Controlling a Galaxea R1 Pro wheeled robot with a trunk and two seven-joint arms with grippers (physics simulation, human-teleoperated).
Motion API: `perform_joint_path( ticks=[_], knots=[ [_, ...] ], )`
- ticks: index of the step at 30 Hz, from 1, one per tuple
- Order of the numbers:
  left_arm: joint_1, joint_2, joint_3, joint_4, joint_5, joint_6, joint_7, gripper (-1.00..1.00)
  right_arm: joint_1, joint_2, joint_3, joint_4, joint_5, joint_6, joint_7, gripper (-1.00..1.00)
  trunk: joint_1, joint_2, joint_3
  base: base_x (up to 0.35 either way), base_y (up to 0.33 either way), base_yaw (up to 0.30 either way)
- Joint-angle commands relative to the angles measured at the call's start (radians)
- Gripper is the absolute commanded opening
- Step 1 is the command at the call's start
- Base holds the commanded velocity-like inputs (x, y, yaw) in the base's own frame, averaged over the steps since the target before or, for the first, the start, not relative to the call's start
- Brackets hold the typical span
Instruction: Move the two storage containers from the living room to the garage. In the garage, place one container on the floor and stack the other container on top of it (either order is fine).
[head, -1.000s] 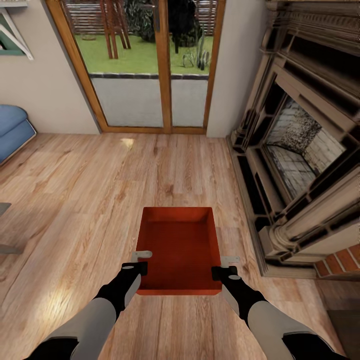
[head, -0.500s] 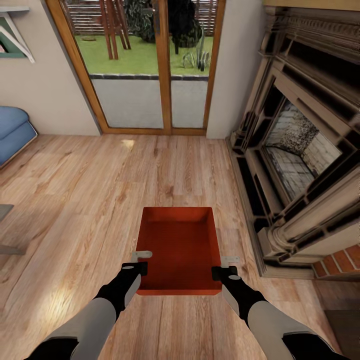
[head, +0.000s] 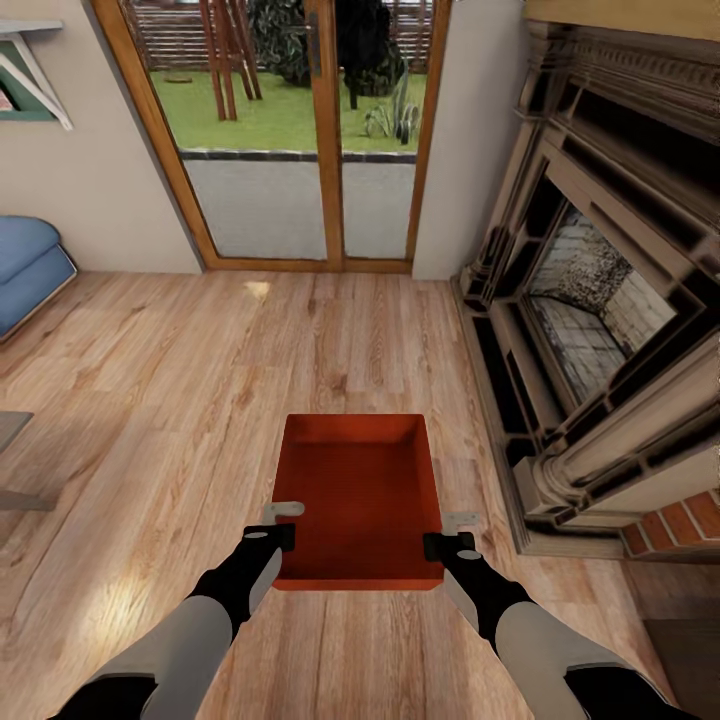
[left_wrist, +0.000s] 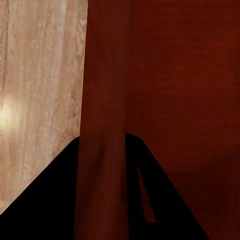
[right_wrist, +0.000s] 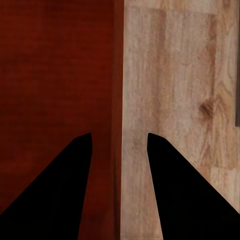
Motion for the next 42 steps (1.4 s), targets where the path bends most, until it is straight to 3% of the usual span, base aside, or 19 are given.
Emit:
perform_joint_path(
  ticks=[1,42],
  knots=[
    [0.000,-0.002,0.007,-0.001,0.007,0.004,-0.003,-1.00,0.000,0.003,0.008,-0.001,-0.004,0.002,0.001,-1.00,-0.004,0.007,0.003,0.000,0.000,0.000],
    [-0.001,-0.002,0.007,-0.002,0.007,0.004,-0.003,-1.00,0.000,0.003,0.008,-0.001,-0.004,0.002,0.001,-1.00,-0.161,0.294,0.131,0.000,0.000,0.000]
  ],
)
